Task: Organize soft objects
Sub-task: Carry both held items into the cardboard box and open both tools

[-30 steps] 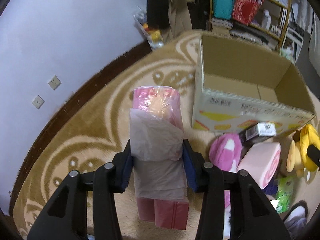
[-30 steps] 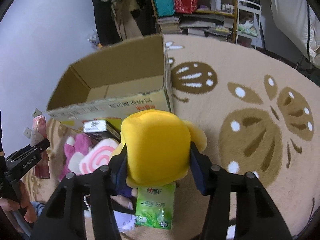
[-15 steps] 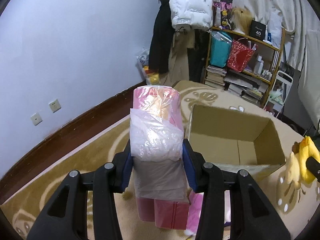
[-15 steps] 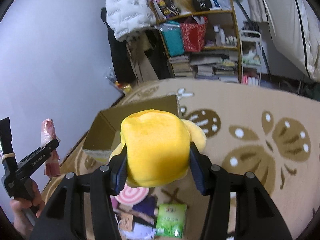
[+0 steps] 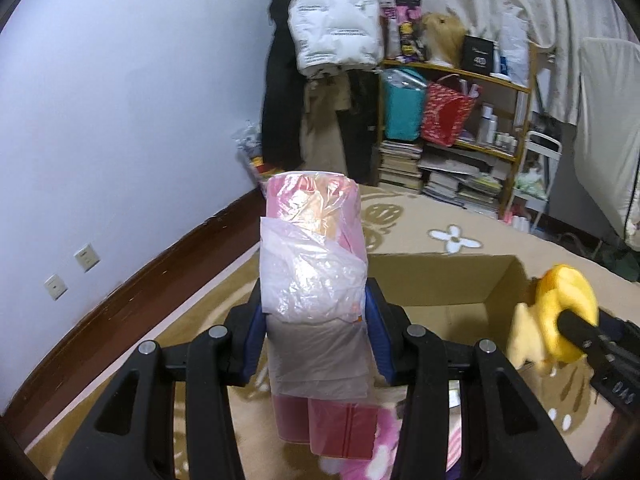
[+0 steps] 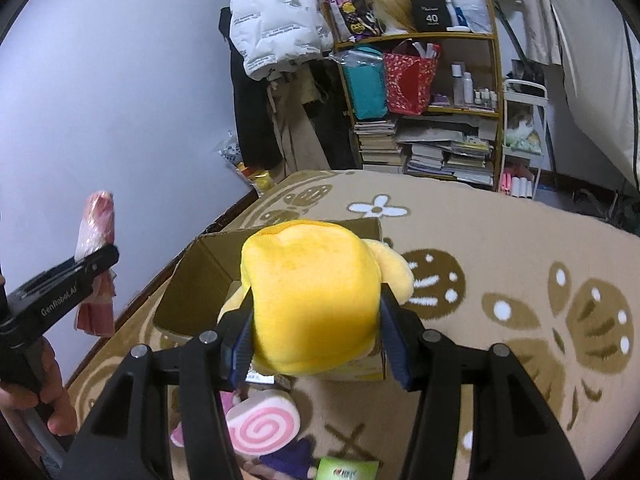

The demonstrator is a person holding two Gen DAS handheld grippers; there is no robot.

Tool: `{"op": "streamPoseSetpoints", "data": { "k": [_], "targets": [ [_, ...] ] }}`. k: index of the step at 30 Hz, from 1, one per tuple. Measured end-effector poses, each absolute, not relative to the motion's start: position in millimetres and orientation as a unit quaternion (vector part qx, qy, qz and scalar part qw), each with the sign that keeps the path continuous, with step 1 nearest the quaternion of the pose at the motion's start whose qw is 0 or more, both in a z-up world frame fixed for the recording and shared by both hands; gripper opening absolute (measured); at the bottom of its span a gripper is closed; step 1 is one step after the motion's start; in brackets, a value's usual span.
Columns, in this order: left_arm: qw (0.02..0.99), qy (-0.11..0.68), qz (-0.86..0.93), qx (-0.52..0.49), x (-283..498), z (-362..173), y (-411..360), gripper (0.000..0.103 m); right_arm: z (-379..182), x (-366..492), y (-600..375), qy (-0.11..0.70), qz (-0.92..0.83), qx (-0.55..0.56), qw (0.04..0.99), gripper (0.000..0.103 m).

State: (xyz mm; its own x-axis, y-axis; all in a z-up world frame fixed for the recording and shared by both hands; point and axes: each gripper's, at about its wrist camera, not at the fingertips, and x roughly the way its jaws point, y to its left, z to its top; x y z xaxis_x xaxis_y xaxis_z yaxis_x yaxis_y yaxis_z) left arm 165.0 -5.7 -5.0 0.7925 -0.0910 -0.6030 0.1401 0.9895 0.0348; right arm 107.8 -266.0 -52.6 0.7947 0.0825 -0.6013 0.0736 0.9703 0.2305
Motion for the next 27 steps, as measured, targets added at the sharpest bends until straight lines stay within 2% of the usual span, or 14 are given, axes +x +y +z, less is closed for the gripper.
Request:
{"op": "streamPoseSetpoints", "data": {
  "k": [27],
  "targets": [
    [0.927, 0.349, -0.112, 0.076, 191.9, -57.6, -45.8, 0.044, -81.8, 141.8, -258.8, 0.35, 0.022, 0.083, 0.933, 0.062]
  ]
}}
